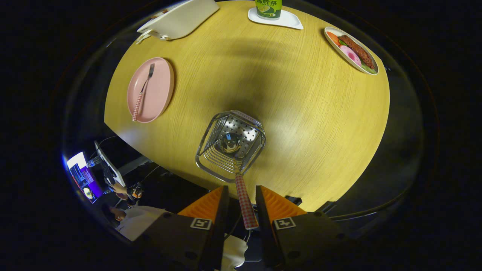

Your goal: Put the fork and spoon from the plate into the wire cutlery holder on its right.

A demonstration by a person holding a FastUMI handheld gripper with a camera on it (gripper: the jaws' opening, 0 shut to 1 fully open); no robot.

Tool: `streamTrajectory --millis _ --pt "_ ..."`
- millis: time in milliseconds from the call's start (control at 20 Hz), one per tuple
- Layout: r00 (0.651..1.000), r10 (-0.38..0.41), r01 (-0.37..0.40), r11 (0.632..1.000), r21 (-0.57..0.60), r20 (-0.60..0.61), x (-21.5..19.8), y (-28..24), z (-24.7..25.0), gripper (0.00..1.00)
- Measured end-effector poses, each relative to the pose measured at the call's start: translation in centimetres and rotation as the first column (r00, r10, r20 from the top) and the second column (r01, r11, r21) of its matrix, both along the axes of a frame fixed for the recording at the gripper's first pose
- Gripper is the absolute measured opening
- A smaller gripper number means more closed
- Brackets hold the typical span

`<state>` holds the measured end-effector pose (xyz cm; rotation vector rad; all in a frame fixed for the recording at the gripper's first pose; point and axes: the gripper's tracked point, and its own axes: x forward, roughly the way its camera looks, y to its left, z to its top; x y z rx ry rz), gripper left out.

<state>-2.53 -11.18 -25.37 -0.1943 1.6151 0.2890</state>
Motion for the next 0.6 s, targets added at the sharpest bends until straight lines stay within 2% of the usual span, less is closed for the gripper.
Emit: streamTrajectory --millis 50,100,250,300,450,600 --pt "1.000 0.006 -0.006 1.000 0.010 0.018 0.0 0.2 0.5 0.61" --pt "0.999 0.003 -0.004 1.000 0.026 0.035 0.0 0.5 0.8 0.61" --pt "0.995 -0.030 0.022 0.997 0.077 0.097 0.5 1.6 2.4 0.89" --pt "0.992 -0.036 0.025 0.996 0.087 0.121 0.7 1.6 2.9 0.89" --pt "0.978 -0.075 0.048 0.989 0.137 0.194 1.2 2.7 5.0 1.00" --pt "0.950 -0.115 0.057 0.978 0.199 0.290 1.8 4.6 7.2 0.99"
